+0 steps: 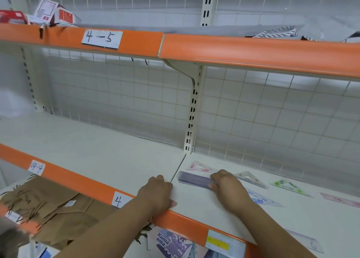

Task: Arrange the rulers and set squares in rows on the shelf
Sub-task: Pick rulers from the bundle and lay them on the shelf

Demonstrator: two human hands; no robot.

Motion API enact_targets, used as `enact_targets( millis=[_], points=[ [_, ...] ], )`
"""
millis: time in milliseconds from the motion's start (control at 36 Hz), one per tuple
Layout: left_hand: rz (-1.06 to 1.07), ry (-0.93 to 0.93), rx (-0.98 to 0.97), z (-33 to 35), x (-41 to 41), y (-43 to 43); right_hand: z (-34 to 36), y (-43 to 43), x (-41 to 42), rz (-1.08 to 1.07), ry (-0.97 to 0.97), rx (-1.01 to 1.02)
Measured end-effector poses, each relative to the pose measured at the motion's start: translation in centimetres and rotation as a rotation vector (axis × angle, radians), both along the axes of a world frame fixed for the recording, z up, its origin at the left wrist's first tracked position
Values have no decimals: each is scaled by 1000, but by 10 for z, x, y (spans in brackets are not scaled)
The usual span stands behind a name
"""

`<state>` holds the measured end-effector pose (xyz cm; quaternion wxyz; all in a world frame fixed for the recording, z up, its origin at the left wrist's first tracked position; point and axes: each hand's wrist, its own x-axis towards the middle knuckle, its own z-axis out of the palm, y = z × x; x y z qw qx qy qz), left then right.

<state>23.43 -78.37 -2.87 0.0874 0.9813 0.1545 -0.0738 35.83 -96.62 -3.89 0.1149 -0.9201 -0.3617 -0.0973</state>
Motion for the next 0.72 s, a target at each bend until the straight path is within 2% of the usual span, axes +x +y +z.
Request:
enact_targets(
  millis=[722],
  points=[
    [8, -15, 16, -3, 1, -1, -7, 6, 7, -39, 66, -56]
  ],
)
